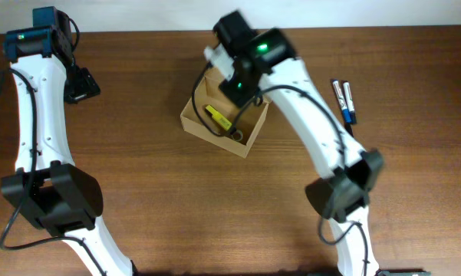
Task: Pack container
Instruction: 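Move the right gripper over the blue and black whiteboard markers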
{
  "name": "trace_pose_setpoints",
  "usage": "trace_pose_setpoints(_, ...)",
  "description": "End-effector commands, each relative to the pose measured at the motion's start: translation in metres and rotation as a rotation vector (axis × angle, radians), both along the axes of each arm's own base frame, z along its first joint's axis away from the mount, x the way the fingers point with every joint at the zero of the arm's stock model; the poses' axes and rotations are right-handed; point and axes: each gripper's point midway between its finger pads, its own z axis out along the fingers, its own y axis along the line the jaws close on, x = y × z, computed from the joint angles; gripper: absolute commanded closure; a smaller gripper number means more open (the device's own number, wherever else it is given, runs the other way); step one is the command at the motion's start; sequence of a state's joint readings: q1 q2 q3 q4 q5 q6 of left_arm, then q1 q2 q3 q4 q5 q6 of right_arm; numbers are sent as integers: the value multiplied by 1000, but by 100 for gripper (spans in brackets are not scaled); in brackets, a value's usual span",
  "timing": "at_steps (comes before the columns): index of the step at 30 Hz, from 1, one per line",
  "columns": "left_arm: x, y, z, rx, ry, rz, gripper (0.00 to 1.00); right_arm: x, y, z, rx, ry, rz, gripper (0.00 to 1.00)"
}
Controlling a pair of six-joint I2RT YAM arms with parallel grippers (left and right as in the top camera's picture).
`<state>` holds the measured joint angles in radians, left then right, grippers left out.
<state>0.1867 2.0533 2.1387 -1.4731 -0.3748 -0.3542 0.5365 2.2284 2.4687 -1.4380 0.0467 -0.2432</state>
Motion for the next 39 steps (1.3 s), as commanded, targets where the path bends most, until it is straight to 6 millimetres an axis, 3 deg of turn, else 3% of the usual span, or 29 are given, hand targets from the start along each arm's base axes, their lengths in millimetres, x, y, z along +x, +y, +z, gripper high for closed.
trace_pose_setpoints(1, -1, 4, -5, 5, 19, -2, 0, 8, -50, 80, 54, -181, -204, 53)
trace_pose_setpoints(4, -1, 4, -5, 5, 19, -2, 0, 23, -110, 93, 65, -208, -391, 52)
trace_pose_setpoints(7, -1, 4, -5, 5, 19, -2, 0, 39, -173, 79, 80, -171, -576, 52)
trace_pose_setpoints(11, -1, 4, -5, 5, 19, -2, 0, 52, -226, 27, 143, -37, -684, 51)
trace_pose_setpoints(16, -1, 4, -5, 5, 19, -2, 0, 49, -261, -55, 137, 118, -717, 51)
trace_pose_setpoints(18, -1, 4, -5, 5, 19, -2, 0, 48, -269, -85, 131, 153, -731, 52)
trace_pose_setpoints(22, -1, 4, -5, 5, 19, -2, 0, 49, -269, -125, 109, 175, -659, 52)
trace_pose_setpoints(31, -1, 4, -5, 5, 19, -2, 0, 64, -281, -153, 76, 153, -653, 52)
trace_pose_setpoints(39, -1, 4, -5, 5, 19, -1, 0, 63, -284, -186, 48, 202, -662, 52)
